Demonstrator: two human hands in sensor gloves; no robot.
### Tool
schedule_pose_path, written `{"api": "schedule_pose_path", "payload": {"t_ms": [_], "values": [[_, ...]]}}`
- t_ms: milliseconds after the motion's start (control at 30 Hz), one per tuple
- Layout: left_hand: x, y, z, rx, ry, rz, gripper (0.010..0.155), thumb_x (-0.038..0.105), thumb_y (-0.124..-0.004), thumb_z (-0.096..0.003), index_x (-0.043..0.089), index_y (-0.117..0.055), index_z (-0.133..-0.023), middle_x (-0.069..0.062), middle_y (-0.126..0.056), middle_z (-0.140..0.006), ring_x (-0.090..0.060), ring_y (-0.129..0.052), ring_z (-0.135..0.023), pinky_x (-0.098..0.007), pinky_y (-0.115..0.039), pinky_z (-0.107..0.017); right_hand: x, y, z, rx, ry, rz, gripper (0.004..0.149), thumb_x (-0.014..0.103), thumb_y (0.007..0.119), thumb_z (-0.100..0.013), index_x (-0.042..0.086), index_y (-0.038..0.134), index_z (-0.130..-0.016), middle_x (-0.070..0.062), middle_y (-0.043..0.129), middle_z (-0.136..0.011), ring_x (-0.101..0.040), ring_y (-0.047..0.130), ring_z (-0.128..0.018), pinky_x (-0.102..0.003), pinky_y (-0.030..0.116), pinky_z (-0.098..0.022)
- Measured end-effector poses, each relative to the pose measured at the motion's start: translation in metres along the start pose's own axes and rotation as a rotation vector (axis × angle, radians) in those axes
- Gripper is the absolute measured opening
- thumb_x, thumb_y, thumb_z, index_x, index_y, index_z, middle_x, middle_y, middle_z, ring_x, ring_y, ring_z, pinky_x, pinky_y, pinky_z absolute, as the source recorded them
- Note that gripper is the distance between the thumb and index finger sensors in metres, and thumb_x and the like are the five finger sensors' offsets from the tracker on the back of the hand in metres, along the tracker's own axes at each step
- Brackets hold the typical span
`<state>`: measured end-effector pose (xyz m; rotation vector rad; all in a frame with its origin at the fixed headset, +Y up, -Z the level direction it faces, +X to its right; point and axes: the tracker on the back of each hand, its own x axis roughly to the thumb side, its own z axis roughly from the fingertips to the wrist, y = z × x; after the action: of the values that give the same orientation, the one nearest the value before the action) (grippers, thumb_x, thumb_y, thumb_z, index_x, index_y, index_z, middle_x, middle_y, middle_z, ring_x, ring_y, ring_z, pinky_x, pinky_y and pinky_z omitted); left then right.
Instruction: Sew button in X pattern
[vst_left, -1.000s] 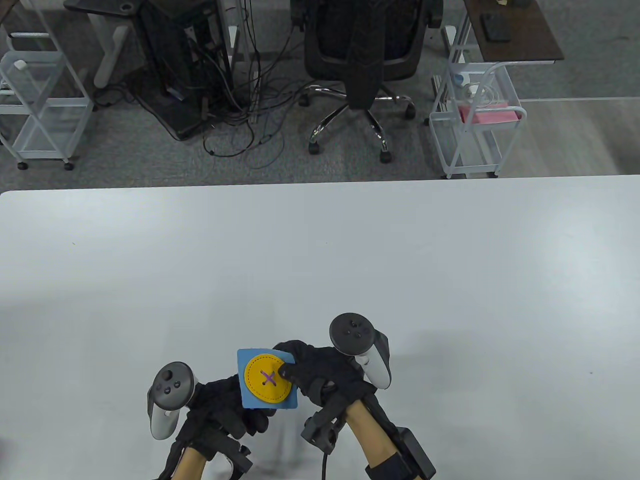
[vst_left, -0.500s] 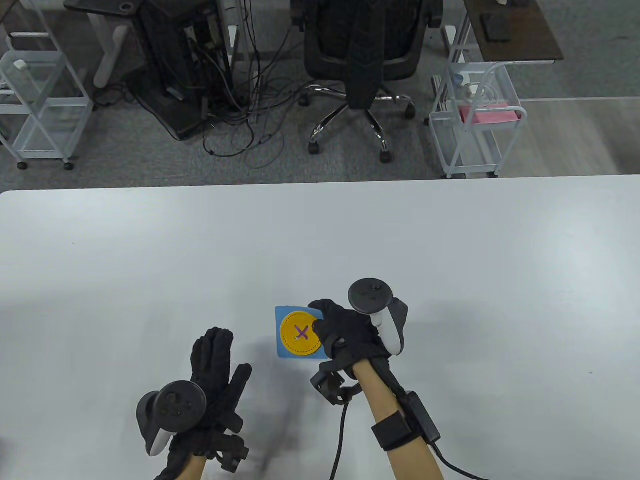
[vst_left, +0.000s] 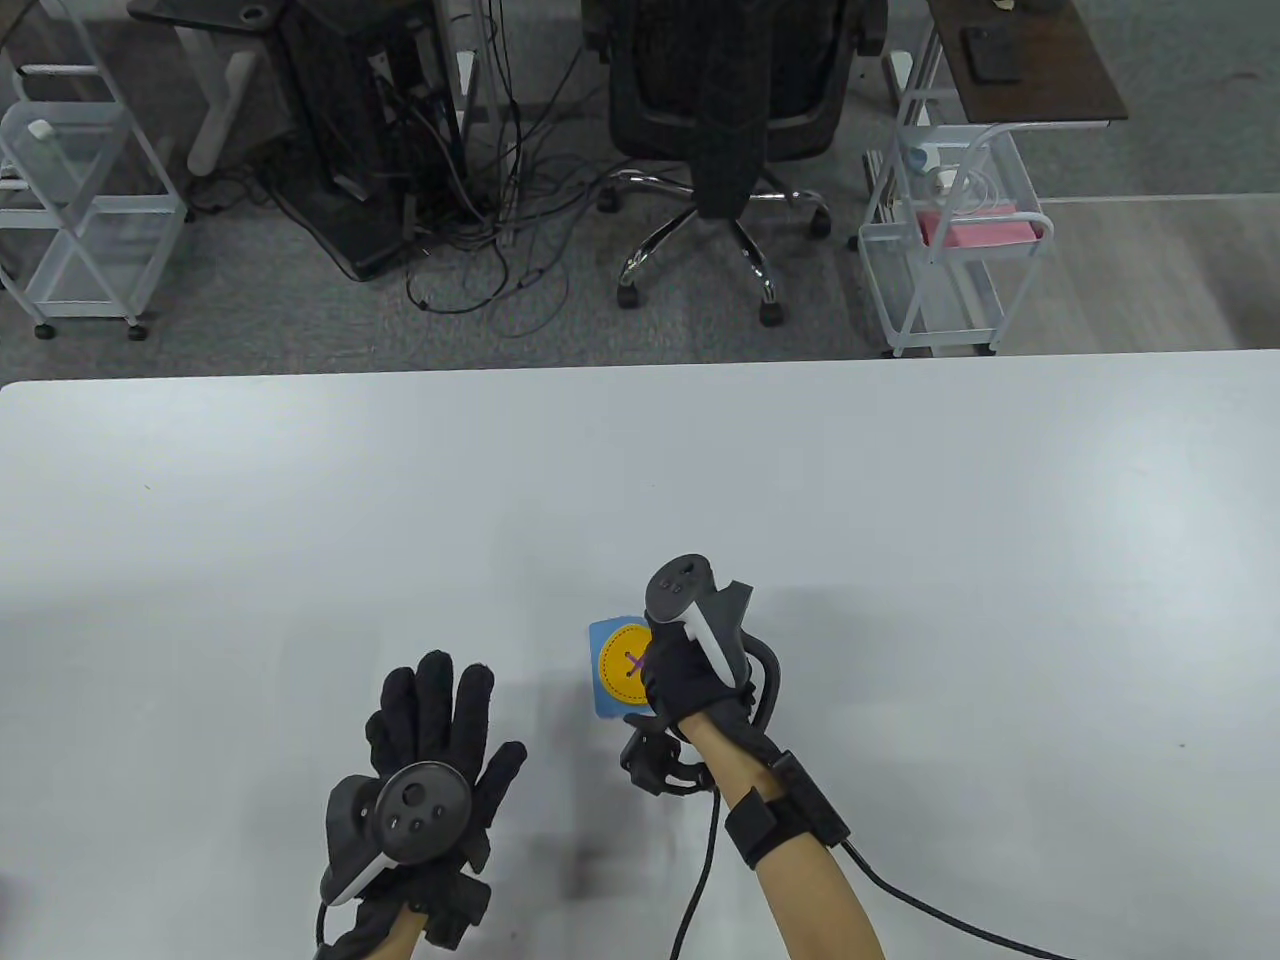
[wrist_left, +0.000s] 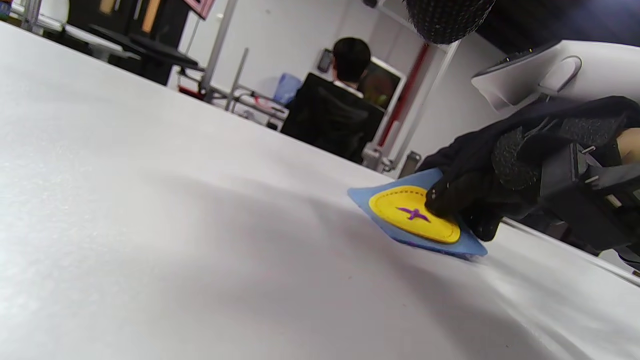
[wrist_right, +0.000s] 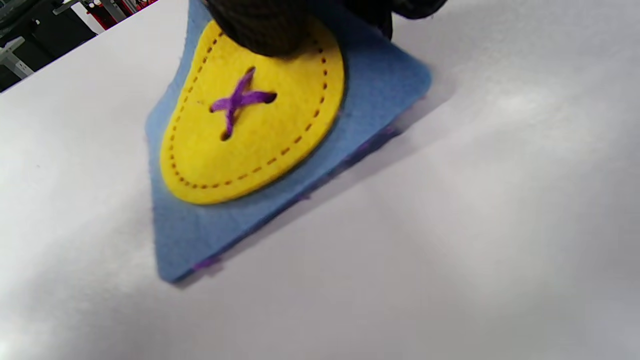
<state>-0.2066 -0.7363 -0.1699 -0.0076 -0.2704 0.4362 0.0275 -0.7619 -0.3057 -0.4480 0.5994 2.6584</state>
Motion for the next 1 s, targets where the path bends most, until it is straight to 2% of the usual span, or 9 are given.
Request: {"api": "schedule_pose_path", "payload": {"t_ms": [233,333,400,467,533,700,800,900,1000], "values": [[0.001,0.000,0.000,-0.003,0.001,-0.012,0.071,0.041,-0.059,-0.0632,0.008,-0.022,-0.113,-0.035,-0.005,-0.110,-0.066,-0.005,-0.093,-0.080,-0.020,-0.058,0.001,0.009,0.005,-0.076,0.022,0.116,0.052,0.029,0.072,-0.060,0.036,0.046,-0.106,0.004,0.057,-0.105,-0.021,0.065,-0.088,-0.040,0.053,-0.075],[0.001,0.000,0.000,-0.006,0.003,-0.028,0.071,0.041,-0.059,-0.0631,0.008,-0.022,-0.113,-0.035,-0.005,-0.111,-0.065,-0.005,-0.093,-0.080,-0.019,-0.058,-0.001,0.010,0.008,-0.112,0.043,0.135,0.059,0.033,0.073,-0.060,0.037,0.039,-0.108,0.003,0.048,-0.111,-0.022,0.059,-0.094,-0.040,0.050,-0.077],[0.001,0.000,0.000,-0.008,0.007,-0.038,0.071,0.041,-0.059,-0.0630,0.008,-0.022,-0.113,-0.035,-0.005,-0.110,-0.065,-0.005,-0.093,-0.080,-0.019,-0.058,-0.004,0.008,0.009,-0.130,0.063,0.136,0.068,0.037,0.073,-0.059,0.038,0.029,-0.110,0.004,0.034,-0.117,-0.022,0.047,-0.104,-0.042,0.043,-0.082],[0.001,0.000,0.000,-0.011,0.010,-0.044,0.071,0.041,-0.059,-0.0630,0.008,-0.022,-0.113,-0.035,-0.005,-0.110,-0.065,-0.004,-0.093,-0.080,-0.019,-0.058,-0.008,0.006,0.012,-0.146,0.073,0.155,0.078,0.042,0.073,-0.058,0.040,0.015,-0.110,0.009,0.011,-0.120,-0.021,0.025,-0.113,-0.043,0.030,-0.087],[0.000,0.000,0.000,-0.014,0.013,-0.050,0.071,0.041,-0.059,-0.0631,0.008,-0.022,-0.113,-0.035,-0.004,-0.110,-0.065,-0.004,-0.092,-0.080,-0.018,-0.058,-0.014,-0.001,0.019,-0.179,0.056,0.167,0.084,0.046,0.070,-0.057,0.043,0.004,-0.108,0.014,-0.006,-0.118,-0.018,0.003,-0.116,-0.043,0.017,-0.090],[0.001,0.001,0.000,-0.017,0.013,-0.074,0.071,0.042,-0.058,-0.0630,0.008,-0.022,-0.113,-0.034,-0.004,-0.111,-0.065,-0.004,-0.093,-0.080,-0.018,-0.058,-0.035,-0.025,0.049,-0.238,-0.077,0.098,0.083,0.052,0.062,-0.055,0.052,-0.008,-0.099,0.026,-0.029,-0.104,-0.008,-0.031,-0.103,-0.041,-0.006,-0.086],[0.001,0.001,0.000,-0.019,0.009,-0.082,0.070,0.045,-0.056,-0.0628,0.011,-0.022,-0.114,-0.033,-0.006,-0.112,-0.065,-0.005,-0.094,-0.081,-0.019,-0.058,-0.058,-0.038,0.070,-0.251,-0.168,0.049,0.081,0.054,0.061,-0.053,0.053,-0.007,-0.098,0.026,-0.030,-0.102,-0.006,-0.035,-0.099,-0.041,-0.009,-0.084],[0.001,0.000,0.000,-0.023,0.007,-0.088,0.070,0.046,-0.055,-0.0626,0.011,-0.023,-0.114,-0.033,-0.007,-0.112,-0.065,-0.005,-0.094,-0.081,-0.019,-0.058,-0.082,-0.045,0.088,-0.285,-0.152,0.084,0.081,0.056,0.059,-0.051,0.054,-0.008,-0.097,0.027,-0.030,-0.101,-0.005,-0.037,-0.097,-0.041,-0.012,-0.083],[0.002,0.000,0.001,-0.022,0.006,-0.103,0.070,0.047,-0.055,-0.0624,0.011,-0.023,-0.114,-0.033,-0.007,-0.112,-0.065,-0.005,-0.094,-0.081,-0.018,-0.058,-0.101,-0.042,0.096,-0.277,-0.138,0.100,0.082,0.059,0.058,-0.049,0.054,-0.008,-0.097,0.027,-0.031,-0.101,-0.005,-0.038,-0.097,-0.041,-0.013,-0.083]]}}
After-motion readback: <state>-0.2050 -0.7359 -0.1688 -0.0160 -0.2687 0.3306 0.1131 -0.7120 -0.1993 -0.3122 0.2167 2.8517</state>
